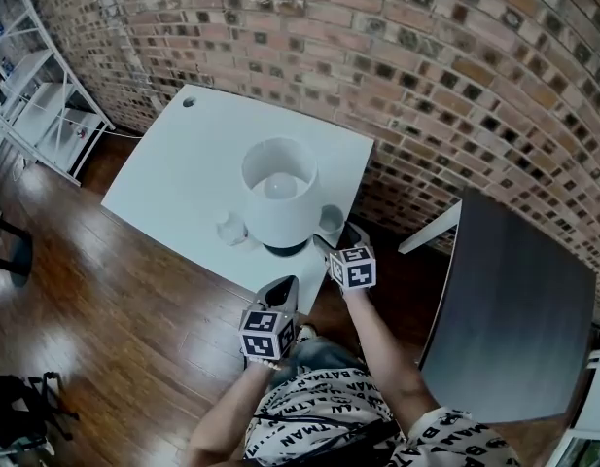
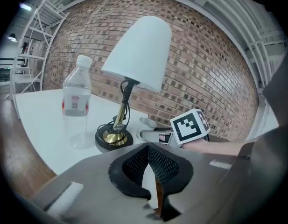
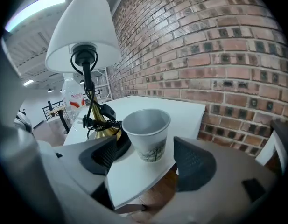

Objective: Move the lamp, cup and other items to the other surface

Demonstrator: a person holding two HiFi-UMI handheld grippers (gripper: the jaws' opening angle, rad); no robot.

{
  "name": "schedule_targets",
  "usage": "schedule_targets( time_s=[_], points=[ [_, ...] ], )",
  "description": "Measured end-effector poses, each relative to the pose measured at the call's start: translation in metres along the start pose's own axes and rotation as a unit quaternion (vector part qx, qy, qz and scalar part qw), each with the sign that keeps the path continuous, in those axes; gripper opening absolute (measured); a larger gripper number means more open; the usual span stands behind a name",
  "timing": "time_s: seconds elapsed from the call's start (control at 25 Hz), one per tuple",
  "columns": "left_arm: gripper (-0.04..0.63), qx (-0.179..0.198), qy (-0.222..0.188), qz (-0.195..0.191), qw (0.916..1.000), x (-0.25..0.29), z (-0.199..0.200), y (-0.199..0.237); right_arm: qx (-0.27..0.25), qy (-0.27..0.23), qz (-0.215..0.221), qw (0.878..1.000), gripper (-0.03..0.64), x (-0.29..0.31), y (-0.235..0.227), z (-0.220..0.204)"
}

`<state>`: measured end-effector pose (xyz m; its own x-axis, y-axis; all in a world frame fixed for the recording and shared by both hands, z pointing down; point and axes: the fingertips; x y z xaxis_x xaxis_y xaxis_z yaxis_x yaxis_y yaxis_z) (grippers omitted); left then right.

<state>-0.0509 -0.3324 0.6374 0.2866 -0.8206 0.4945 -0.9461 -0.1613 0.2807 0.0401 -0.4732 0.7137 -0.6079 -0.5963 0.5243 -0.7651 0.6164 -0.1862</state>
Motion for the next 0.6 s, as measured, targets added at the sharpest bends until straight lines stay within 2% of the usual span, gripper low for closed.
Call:
schedule_targets(
  time_s=[0.6],
  points=[
    [0.0,-0.002,0.01,0.012,0.9999,0.015,-0.005,0.014,-0.001,-0.007,0.004,1.0,0.39,0.034,-0.01,0.003]
  ],
)
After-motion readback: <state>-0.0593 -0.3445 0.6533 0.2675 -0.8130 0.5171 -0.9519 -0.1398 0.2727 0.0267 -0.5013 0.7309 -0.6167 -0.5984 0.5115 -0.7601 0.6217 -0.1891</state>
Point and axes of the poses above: the fingertips, and each gripper's own axes: x forward along the fingers, y to its left, z out of its top, and after that the axes turned 10 degrees about z, right-handed
